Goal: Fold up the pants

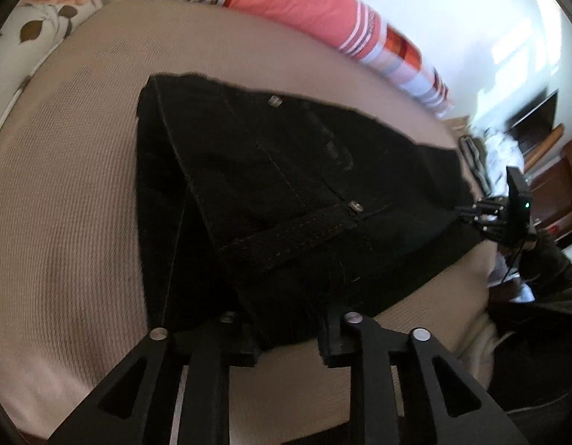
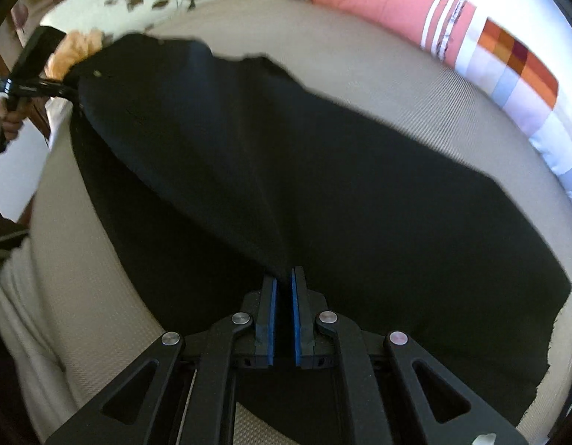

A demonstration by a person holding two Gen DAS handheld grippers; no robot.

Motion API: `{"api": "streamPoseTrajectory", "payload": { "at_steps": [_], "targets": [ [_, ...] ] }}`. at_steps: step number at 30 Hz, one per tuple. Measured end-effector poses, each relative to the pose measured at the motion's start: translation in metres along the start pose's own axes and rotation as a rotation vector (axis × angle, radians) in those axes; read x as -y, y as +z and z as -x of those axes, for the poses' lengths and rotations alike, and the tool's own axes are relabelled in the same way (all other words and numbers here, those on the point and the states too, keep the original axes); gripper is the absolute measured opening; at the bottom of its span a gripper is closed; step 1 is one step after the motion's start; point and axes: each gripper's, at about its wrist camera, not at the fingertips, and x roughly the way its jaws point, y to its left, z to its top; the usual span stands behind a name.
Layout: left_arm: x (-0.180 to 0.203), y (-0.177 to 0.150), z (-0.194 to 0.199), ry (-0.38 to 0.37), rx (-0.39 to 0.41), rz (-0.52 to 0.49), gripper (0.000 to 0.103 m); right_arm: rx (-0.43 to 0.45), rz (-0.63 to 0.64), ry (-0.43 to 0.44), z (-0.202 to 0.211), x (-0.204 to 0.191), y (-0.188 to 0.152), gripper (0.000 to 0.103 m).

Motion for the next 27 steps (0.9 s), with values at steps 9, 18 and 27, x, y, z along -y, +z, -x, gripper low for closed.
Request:
{"api": "streamPoseTrajectory", "payload": {
  "at_steps": [9, 18, 27],
  "targets": [
    [0.020, -0.014, 0.032, 0.242, -0.010, -0.052, 0.072, 0.006, -0.015, -0.007, -0.007, 0.001, -0.001, 0.007],
    [0.005, -0.025, 0.067, 0.033, 0.033, 0.394, 0.072, 0.034, -0.005, -0.009, -0.009, 0.002, -0.003, 0.007],
    [-0.004, -0.018, 0.031, 0.030, 0.050, 0.685, 0.042, 0.049, -0.008, -0.018, -0.006, 0.000, -0.006, 0.007]
  ]
}}
